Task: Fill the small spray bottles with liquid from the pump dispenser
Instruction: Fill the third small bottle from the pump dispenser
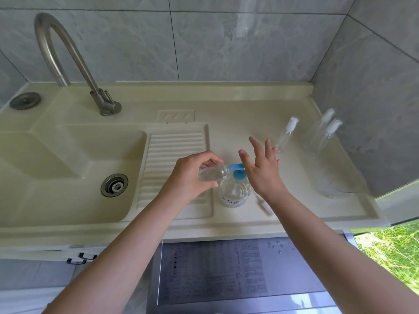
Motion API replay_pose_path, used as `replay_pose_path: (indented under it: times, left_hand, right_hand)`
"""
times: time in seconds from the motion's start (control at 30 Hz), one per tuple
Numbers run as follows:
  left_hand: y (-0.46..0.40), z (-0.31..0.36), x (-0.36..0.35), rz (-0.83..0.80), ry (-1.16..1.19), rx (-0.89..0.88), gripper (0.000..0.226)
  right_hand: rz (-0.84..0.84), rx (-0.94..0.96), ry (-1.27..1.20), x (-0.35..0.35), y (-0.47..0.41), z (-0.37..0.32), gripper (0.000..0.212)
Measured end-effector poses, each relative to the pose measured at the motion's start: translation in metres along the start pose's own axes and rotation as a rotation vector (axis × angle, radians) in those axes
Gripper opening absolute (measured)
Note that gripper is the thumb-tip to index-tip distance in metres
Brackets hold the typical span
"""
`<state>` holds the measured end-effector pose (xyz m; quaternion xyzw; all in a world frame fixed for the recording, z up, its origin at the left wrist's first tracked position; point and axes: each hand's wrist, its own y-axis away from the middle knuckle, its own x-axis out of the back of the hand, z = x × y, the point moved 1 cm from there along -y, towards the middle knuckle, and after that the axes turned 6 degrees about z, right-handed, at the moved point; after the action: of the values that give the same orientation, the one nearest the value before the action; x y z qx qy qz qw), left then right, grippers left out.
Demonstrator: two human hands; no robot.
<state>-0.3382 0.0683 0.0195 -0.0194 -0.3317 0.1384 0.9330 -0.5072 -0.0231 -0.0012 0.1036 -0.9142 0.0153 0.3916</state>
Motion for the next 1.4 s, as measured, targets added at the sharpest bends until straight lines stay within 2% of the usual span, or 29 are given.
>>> replay_pose_path:
  times: [0.17, 0.47, 0.67, 0.93, 1.13, 1.3, 1.4]
  left_hand:
    - [0.001, -0.002, 0.0, -0.003, -0.007, 0.029, 0.05]
    - [0.001, -0.005, 0.002, -0.005, -0.013, 0.05, 0.05]
    - [0.001, -0.006, 0.001, -0.006, -0.005, 0.041, 0.049]
    - [0.002, -0.005, 0.001, 0.003, 0.009, 0.019, 0.049]
    - [0.002, -0.006, 0.0, 0.012, -0.009, 0.024, 0.049]
    - [0.003, -0.005, 0.003, 0.016, 0.002, 0.026, 0.049]
    - [0.005, -0.004, 0.003, 0.02, -0.002, 0.035, 0.049]
  right_hand:
    - [0.053, 0.046, 0.094, -0.009, 0.005, 0.005, 0.049]
    - [0.031, 0.003, -0.037, -0.006, 0.002, 0.001, 0.053]
    - [0.061, 0.02, 0.116, -0.015, 0.005, 0.005, 0.05]
    - [0.07, 0.063, -0.113, -0.006, 0.004, 0.001, 0.049]
    - [0.149, 0.147, 0.107, -0.013, 0.006, 0.003, 0.047]
    - [0.067, 0.083, -0.008, -0.015, 0.002, 0.009, 0.055]
    - [0.07, 0.073, -0.031, -0.011, 0.003, 0.008, 0.051]
